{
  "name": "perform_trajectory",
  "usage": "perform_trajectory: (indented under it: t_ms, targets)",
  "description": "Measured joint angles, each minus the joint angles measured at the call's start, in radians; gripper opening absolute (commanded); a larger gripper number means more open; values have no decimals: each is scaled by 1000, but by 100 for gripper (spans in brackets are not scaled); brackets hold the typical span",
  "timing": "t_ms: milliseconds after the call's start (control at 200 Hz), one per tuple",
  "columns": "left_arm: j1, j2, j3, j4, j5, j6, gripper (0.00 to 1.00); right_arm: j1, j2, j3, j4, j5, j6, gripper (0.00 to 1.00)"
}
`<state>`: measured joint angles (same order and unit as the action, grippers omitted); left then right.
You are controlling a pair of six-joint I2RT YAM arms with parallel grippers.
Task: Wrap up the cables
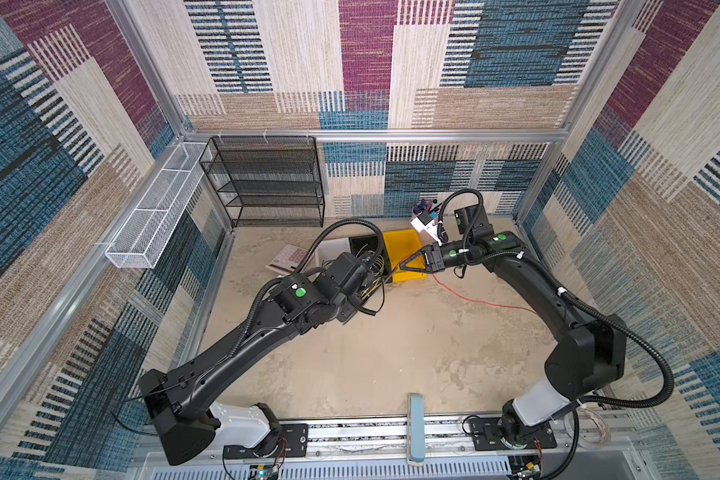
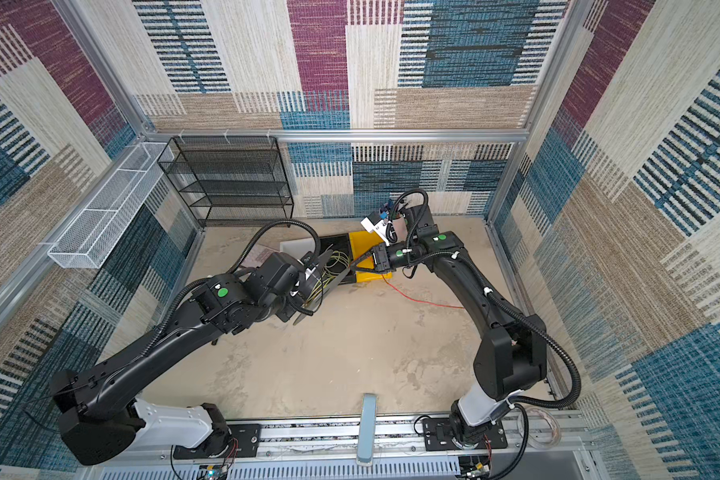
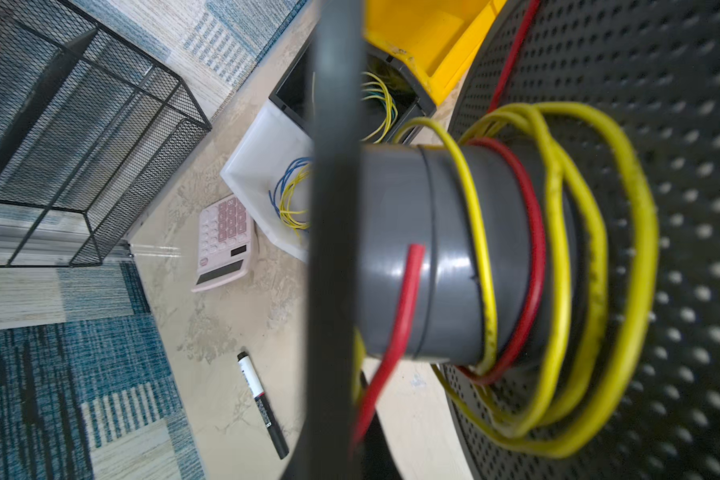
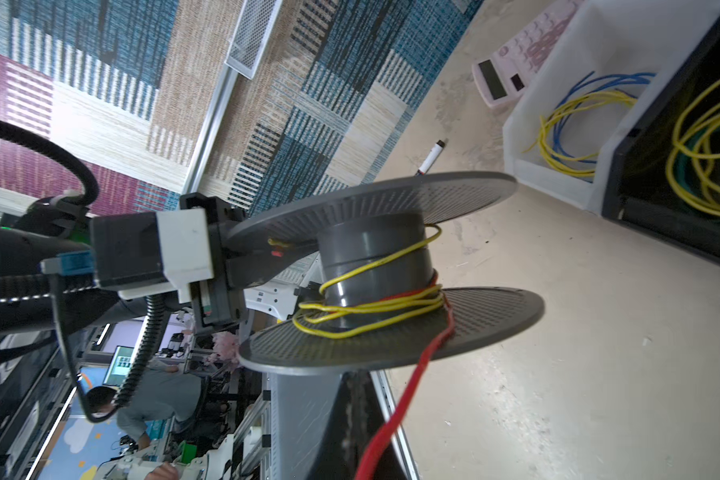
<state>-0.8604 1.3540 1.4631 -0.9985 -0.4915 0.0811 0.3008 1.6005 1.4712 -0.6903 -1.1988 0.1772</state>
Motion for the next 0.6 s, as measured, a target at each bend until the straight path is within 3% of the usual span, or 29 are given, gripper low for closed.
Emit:
perform_trajectory:
  t_ms: [210,366,601]
  targets:
    - [-6,18,15,-30,-96,19,0,6,-69,-56,95,-75,51,25]
    - [-6,33,47,-28,-124,27,0,23,-154,-171,140,-92,74,18]
    - [-2,68,92,-27,-185,58,0,51,-222,-243,95,-99,50,18]
